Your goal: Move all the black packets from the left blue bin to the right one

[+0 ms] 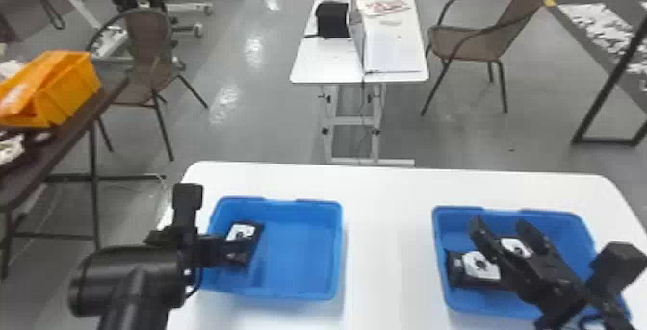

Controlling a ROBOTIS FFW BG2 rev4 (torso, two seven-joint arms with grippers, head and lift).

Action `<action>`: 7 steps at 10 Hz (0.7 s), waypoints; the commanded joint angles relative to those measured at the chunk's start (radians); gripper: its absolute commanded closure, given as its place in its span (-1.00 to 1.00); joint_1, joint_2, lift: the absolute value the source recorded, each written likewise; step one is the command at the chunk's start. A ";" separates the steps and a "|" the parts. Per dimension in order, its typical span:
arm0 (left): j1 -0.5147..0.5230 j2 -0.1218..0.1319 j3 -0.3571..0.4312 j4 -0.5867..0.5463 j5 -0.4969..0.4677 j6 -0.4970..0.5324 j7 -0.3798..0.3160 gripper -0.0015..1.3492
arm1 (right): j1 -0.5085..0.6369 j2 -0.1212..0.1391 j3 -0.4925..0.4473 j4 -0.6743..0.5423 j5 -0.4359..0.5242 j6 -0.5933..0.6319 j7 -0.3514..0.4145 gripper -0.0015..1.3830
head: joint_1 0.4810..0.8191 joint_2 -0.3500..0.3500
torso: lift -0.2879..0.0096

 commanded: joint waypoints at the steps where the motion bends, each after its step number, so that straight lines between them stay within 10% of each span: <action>1: -0.035 0.002 -0.015 0.054 -0.021 0.017 0.020 -0.46 | 0.001 0.000 0.000 0.004 -0.008 0.004 0.006 -0.83 | 0.27 0.32 | 0.94; 7: -0.156 0.036 -0.085 0.274 -0.099 0.055 0.053 -0.32 | -0.006 0.000 0.000 0.027 -0.037 0.009 0.041 -0.83 | 0.27 0.36 | 0.94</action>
